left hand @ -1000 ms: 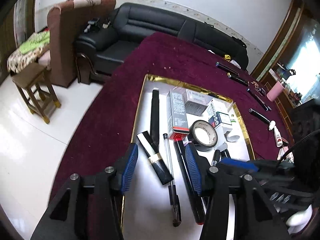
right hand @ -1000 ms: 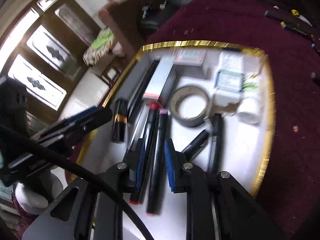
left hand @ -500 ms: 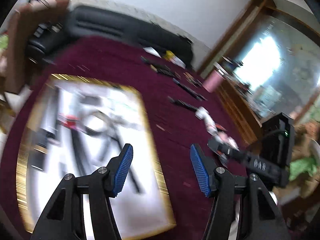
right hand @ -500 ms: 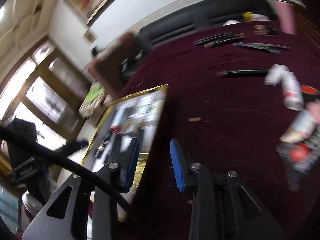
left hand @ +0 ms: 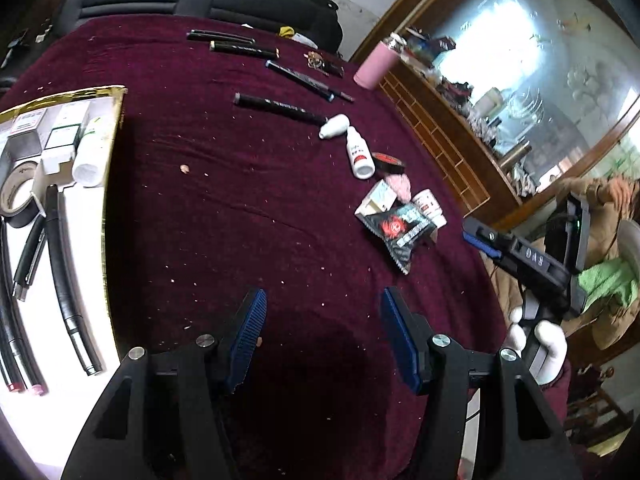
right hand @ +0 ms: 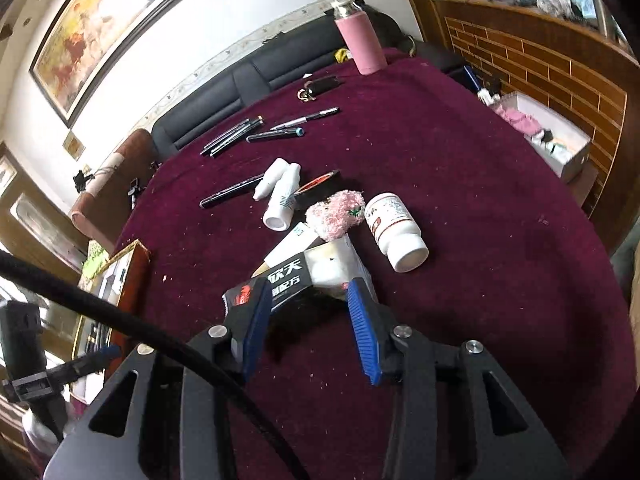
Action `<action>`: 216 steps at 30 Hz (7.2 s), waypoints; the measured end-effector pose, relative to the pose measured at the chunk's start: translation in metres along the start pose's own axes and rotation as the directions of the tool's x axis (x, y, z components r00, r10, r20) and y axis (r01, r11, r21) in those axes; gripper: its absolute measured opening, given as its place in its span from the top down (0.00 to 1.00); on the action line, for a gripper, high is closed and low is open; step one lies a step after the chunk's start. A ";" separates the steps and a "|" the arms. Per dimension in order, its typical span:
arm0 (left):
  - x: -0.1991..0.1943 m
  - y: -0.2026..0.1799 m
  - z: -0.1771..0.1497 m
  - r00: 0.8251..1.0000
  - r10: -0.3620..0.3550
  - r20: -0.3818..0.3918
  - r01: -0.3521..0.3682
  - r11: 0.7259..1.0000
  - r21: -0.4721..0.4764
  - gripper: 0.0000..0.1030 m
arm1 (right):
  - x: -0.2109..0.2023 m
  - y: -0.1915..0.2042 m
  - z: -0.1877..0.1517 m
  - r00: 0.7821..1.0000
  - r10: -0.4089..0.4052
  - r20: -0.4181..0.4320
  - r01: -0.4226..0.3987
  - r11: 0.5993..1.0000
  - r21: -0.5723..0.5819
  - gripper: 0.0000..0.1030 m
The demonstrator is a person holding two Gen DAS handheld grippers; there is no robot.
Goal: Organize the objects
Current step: 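Move both grippers back toward the white pill bottle and packet, then grasp the black snack packet with the left gripper while the right gripper grasps the white pill bottle, then carry the packet and pill bottle into the white tray and release, then move both grippers back over the table toward the white stapler box, then grasp the white stapler box with the left gripper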
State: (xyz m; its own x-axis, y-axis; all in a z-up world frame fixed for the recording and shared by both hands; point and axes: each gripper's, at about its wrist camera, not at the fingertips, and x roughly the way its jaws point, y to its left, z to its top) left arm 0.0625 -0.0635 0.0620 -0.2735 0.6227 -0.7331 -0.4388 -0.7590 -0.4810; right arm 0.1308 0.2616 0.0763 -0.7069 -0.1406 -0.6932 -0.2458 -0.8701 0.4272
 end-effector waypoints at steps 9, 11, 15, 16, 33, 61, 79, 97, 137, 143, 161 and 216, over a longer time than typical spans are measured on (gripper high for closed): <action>0.000 0.001 -0.002 1.000 0.021 0.018 -0.021 1.000 0.023 0.48 | 0.012 -0.026 -0.009 0.997 -0.072 0.005 0.072 0.997 -0.017 0.63; 0.004 -0.001 -0.001 1.000 0.022 0.007 -0.022 0.999 0.029 0.48 | 0.009 -0.033 0.002 0.995 -0.094 0.024 0.095 0.995 -0.012 0.63; 0.016 -0.011 -0.003 1.000 0.010 -0.013 -0.009 0.998 0.054 0.48 | 0.029 -0.036 0.025 0.984 -0.179 -0.004 0.178 0.980 -0.088 0.55; 0.017 -0.014 -0.004 1.000 0.007 -0.013 -0.006 0.998 0.065 0.48 | 0.040 -0.037 0.029 0.983 -0.181 -0.026 0.178 0.979 -0.097 0.55; 0.108 -0.147 0.021 0.991 0.133 0.027 -0.119 0.756 0.643 0.49 | 0.041 -0.067 0.016 0.987 -0.081 -0.137 0.081 0.997 -0.008 0.67; 0.059 -0.076 0.026 0.999 0.032 0.027 -0.039 0.943 0.331 0.70 | 0.029 -0.014 -0.001 0.962 0.230 -0.144 -0.225 0.973 0.050 0.67; 0.068 -0.021 -0.003 0.998 0.050 -0.026 -0.044 0.981 0.191 0.68 | 0.052 0.028 -0.021 0.947 0.246 -0.208 -0.244 0.969 0.036 0.67; 0.081 -0.075 -0.009 0.999 0.041 -0.011 -0.035 0.946 0.322 0.69 | 0.032 -0.021 -0.024 0.956 0.261 -0.134 -0.243 0.961 0.134 0.67; -0.080 0.170 -0.037 0.956 0.238 0.172 -0.153 0.903 -0.401 0.58 | 0.195 0.313 -0.061 0.890 0.159 -0.428 -0.306 0.903 -0.301 0.67; -0.083 0.172 -0.038 0.960 0.215 0.178 -0.127 0.906 -0.404 0.50 | 0.188 0.306 -0.048 0.910 0.164 -0.381 -0.282 0.919 -0.277 0.66; -0.122 0.112 -0.016 0.945 0.103 0.309 -0.037 0.976 -0.213 0.45 | 0.078 0.138 0.010 0.983 0.180 -0.040 -0.182 0.982 -0.047 0.54; -0.014 -0.002 0.009 0.990 0.061 0.128 -0.075 0.991 0.108 0.75 | 0.259 0.179 0.120 0.957 -0.111 -0.270 -0.035 0.874 -0.484 0.54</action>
State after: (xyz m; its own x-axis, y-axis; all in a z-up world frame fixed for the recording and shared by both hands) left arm 0.0594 -0.0687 0.0777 -0.4070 0.5947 -0.6934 -0.5072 -0.7784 -0.3699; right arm -0.1758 0.1265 0.0428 -0.4700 -0.1650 -0.8671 0.1305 -0.9846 0.1167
